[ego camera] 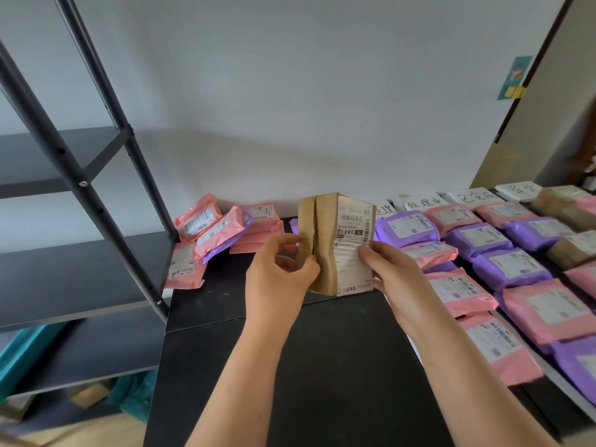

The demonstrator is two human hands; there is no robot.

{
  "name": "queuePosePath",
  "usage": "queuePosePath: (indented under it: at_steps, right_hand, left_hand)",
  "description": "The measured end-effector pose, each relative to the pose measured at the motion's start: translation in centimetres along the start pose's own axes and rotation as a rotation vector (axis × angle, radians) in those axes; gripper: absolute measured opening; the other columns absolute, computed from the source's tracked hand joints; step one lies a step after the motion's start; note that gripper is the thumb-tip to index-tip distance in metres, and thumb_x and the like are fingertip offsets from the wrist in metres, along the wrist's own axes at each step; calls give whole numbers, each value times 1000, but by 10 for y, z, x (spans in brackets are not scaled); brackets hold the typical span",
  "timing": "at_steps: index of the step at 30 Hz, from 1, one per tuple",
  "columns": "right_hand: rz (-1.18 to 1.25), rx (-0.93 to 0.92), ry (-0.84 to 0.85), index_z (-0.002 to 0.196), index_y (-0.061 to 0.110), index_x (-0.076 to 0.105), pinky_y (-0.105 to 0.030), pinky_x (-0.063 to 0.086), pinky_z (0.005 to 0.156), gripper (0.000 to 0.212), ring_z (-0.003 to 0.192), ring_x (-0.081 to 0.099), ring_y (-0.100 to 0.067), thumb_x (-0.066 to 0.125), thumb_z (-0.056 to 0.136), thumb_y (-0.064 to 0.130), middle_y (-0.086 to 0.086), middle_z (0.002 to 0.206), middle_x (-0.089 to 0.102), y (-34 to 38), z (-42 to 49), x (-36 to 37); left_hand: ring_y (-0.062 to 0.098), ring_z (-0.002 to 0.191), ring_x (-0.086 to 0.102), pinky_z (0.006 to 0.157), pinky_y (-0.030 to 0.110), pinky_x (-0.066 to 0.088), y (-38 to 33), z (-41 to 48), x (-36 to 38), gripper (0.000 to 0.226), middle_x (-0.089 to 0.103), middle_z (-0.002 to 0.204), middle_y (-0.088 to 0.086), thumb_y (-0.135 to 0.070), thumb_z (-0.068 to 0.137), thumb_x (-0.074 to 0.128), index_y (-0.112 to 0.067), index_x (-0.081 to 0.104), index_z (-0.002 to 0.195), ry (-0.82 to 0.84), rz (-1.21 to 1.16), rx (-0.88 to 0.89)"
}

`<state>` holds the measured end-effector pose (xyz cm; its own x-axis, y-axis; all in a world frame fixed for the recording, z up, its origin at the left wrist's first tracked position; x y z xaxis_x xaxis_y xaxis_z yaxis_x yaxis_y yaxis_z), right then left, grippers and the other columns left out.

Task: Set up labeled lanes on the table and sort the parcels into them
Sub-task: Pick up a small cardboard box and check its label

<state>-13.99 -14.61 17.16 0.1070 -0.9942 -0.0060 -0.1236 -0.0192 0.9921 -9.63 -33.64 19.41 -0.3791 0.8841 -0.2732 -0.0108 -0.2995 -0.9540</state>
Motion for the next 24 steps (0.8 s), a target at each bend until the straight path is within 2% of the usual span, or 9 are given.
queuePosePath:
  at_steps: [3, 5, 6, 8, 9, 12, 16, 20, 24]
  right_hand:
    - [-28, -18, 3, 109, 31, 69, -32, 53, 91, 17, 105, 67, -8, 55, 100, 29, 13, 105, 74, 3, -3, 1]
    - [-44, -43, 19, 114, 34, 67, -31, 53, 93, 18, 106, 67, -3, 54, 100, 34, 16, 108, 73, 4, -4, 3]
    - [-42, -63, 34, 117, 37, 64, -24, 53, 89, 20, 104, 66, 2, 55, 99, 37, 19, 108, 72, 6, -5, 6]
    - [-67, -96, 41, 117, 45, 58, -7, 48, 71, 20, 93, 62, 16, 57, 96, 43, 25, 104, 70, 11, -8, 12]
    - [-98, -112, 28, 116, 48, 56, -4, 46, 66, 22, 89, 59, 21, 59, 94, 46, 27, 103, 68, 14, -9, 13]
    - [-159, -146, -4, 119, 48, 53, -10, 43, 69, 34, 87, 56, 24, 65, 87, 51, 30, 104, 65, 19, -8, 15]
    - [-148, -167, -47, 124, 40, 51, -9, 45, 66, 47, 86, 55, 25, 73, 83, 44, 27, 108, 62, 20, -6, 14]
    - [-176, -175, -113, 121, 38, 55, -16, 43, 69, 41, 86, 58, 18, 73, 83, 40, 24, 104, 65, 21, -5, 11]
    - [-218, -178, -125, 116, 40, 53, -16, 43, 68, 39, 85, 58, 14, 73, 82, 42, 26, 99, 62, 26, -4, 11]
  left_hand:
    - [5, 78, 64, 59, 12, 48, 0, -1, -1, 28, 67, 92, -16, -26, 82, 74, -33, 62, 107, -19, 17, -17]
    - [4, 77, 64, 60, 13, 48, 1, -2, -1, 29, 68, 90, -16, -27, 82, 74, -31, 63, 109, -42, 11, -26]
    - [4, 77, 64, 62, 15, 49, 1, -3, -1, 30, 68, 90, -16, -28, 82, 74, -31, 63, 110, -56, 8, -25]
    - [5, 80, 63, 66, 18, 51, -1, -6, 2, 35, 66, 94, -15, -29, 82, 75, -31, 62, 115, -59, 26, -7]
    - [5, 82, 63, 69, 20, 53, -1, -7, 4, 38, 66, 96, -15, -29, 82, 75, -31, 61, 117, -51, 38, 3]
    - [3, 84, 62, 70, 18, 53, -2, -8, 7, 41, 64, 100, -16, -29, 82, 76, -32, 63, 121, -34, 61, 30]
    - [3, 86, 63, 69, 15, 51, -2, -6, 6, 43, 65, 105, -16, -28, 81, 77, -31, 65, 122, 15, 91, 47]
    - [4, 83, 67, 71, 17, 54, 1, -3, 5, 39, 72, 94, -13, -23, 81, 77, -29, 70, 119, 66, 23, 0]
    - [6, 83, 70, 74, 21, 56, 4, -1, 6, 36, 74, 89, -11, -22, 82, 74, -26, 71, 118, 89, -10, -24]
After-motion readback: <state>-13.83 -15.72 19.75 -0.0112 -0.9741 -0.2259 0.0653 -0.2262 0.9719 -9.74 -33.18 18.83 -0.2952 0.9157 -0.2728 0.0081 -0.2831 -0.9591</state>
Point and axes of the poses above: each hand's wrist, its own z-axis towards the middle knuckle, its own x-axis out of the palm, y = z × x, the point moved 6 cm from there along z, towards the middle knuckle
